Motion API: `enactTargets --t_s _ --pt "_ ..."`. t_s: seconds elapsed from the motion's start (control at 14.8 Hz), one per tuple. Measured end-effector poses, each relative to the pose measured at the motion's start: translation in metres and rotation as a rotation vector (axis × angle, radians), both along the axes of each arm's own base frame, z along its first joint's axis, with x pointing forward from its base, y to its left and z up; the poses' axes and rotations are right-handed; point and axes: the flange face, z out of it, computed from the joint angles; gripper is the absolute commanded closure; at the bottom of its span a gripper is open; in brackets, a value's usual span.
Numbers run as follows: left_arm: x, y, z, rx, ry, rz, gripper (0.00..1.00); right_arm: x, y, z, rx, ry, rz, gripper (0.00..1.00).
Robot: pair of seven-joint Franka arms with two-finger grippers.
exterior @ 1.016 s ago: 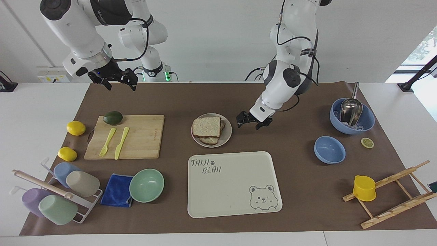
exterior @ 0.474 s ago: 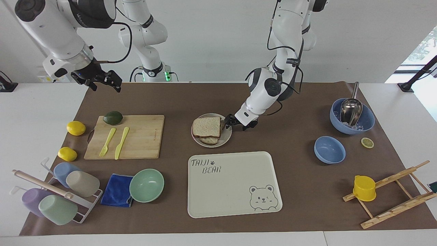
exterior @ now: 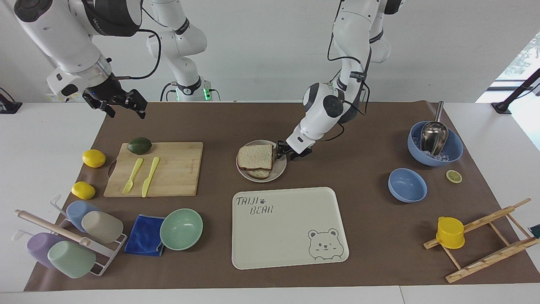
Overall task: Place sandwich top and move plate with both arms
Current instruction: 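Grasp the white plate rim with the left gripper, then slide the plate with the left gripper onto the cream tray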
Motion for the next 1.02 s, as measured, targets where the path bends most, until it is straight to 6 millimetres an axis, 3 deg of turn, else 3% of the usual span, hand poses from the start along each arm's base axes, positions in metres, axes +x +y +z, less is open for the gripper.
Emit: enactTargets --t_s 0.14,0.41,1.02 --pt "-0.003 0.001 -0.004 0.004 -0.003 0.003 0.65 -0.001 -0.008 0.001 -0.002 -0.001 0.011 0.00" --pt "-0.003 0.002 -0.006 0.007 -0.003 0.006 1.00 -0.001 -0.012 0.002 -0.001 -0.005 0.019 0.00" --pt "-0.003 0.002 -0.004 -0.002 0.001 0.024 1.00 0.000 -0.002 0.011 -0.025 -0.022 0.044 0.00"
